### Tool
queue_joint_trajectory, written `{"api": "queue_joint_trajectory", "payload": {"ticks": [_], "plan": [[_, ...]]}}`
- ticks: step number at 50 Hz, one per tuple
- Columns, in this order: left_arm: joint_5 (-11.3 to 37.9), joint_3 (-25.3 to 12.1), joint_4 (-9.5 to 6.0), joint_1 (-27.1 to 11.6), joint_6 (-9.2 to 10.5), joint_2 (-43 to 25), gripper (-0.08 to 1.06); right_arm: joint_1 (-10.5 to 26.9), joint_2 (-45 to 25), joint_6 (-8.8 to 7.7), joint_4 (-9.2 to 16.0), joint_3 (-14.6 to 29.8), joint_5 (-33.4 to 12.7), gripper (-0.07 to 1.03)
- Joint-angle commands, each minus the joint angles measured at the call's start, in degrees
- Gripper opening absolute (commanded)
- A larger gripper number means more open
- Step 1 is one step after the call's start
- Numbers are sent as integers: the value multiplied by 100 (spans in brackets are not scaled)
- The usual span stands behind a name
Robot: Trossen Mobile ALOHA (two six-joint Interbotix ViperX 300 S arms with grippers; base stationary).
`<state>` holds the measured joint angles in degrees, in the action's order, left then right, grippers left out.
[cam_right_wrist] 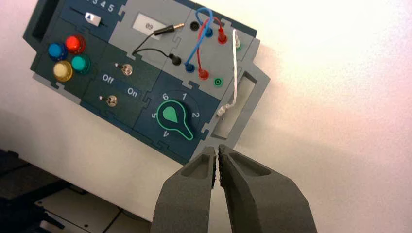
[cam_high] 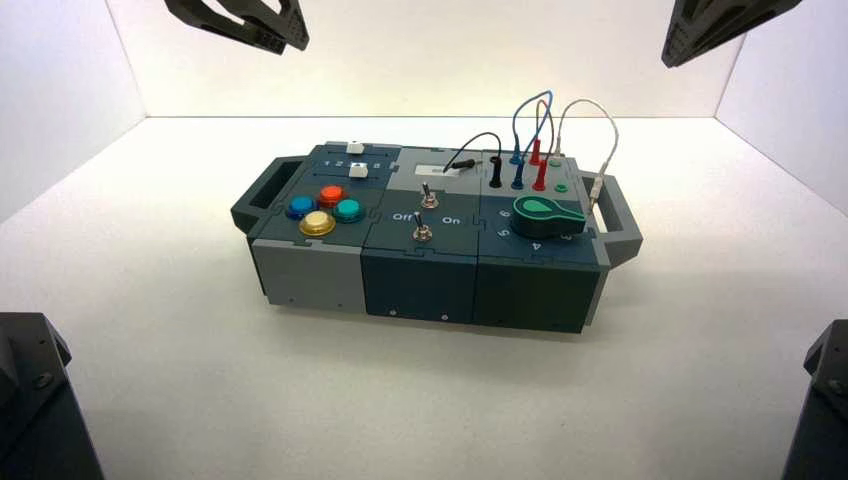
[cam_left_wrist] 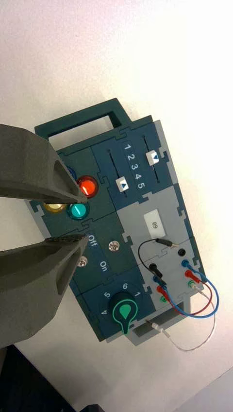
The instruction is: Turn the knob to position 5.
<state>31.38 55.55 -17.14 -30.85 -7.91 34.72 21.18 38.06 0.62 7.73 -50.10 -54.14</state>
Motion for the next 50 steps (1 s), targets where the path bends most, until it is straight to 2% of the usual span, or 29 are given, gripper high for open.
{"api": "queue_joint_trajectory", "payload": {"ticks": [1, 25, 38, 50], "plan": [[-53, -114, -9, 18, -9, -79, 36, -26, 35, 9, 18, 97, -9, 4], [-70, -220, -9, 26, -9, -105, 36, -26, 18, 18, 35, 88, -53, 4], [-70, -220, -18, 18, 9, -114, 35, -9, -167, -35, 185, 141, -79, 4], [-70, -229, -26, 26, 9, -88, 33, 9, -360, -88, 202, 79, -62, 2]]}}
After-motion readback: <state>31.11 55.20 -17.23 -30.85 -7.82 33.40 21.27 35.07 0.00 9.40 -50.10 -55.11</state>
